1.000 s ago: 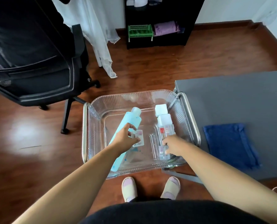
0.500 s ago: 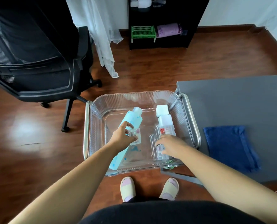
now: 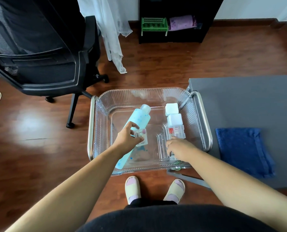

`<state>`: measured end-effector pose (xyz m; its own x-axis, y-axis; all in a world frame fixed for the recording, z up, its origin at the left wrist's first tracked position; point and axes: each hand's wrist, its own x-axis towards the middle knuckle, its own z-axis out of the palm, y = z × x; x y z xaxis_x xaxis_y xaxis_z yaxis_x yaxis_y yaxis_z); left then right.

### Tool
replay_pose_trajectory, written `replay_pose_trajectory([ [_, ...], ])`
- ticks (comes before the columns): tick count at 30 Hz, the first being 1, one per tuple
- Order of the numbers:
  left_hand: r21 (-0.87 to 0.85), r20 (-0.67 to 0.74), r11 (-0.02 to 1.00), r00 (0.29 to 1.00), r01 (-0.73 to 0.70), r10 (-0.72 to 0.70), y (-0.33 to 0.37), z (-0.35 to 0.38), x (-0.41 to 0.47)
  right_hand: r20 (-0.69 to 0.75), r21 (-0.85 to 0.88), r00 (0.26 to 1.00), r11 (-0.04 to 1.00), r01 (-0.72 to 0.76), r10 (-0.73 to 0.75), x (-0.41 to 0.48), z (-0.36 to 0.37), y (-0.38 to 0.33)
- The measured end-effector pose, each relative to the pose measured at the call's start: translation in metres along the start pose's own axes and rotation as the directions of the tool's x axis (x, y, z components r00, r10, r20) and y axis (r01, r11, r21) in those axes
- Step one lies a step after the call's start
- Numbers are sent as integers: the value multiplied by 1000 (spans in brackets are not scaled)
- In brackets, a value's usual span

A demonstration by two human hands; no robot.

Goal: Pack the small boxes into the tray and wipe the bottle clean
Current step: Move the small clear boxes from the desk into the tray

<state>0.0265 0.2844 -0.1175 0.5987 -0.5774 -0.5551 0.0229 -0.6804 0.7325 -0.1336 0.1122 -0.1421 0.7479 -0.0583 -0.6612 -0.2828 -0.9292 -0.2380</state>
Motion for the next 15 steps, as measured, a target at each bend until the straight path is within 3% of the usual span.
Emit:
replay_pose_trajectory([
  [4,9,-1,1000,1000,-14,14,5,2,1,14,93,994,990,-107,106,-6,-8,0],
  [9,48,25,998,999,-41,39,13,6,0,-23,43,999,998,-37,38,-13,-16,0],
  [15,81,50,993,995,-85,81,31,15,3,-213,151,976,988,-8,41,-32,-53,-5],
])
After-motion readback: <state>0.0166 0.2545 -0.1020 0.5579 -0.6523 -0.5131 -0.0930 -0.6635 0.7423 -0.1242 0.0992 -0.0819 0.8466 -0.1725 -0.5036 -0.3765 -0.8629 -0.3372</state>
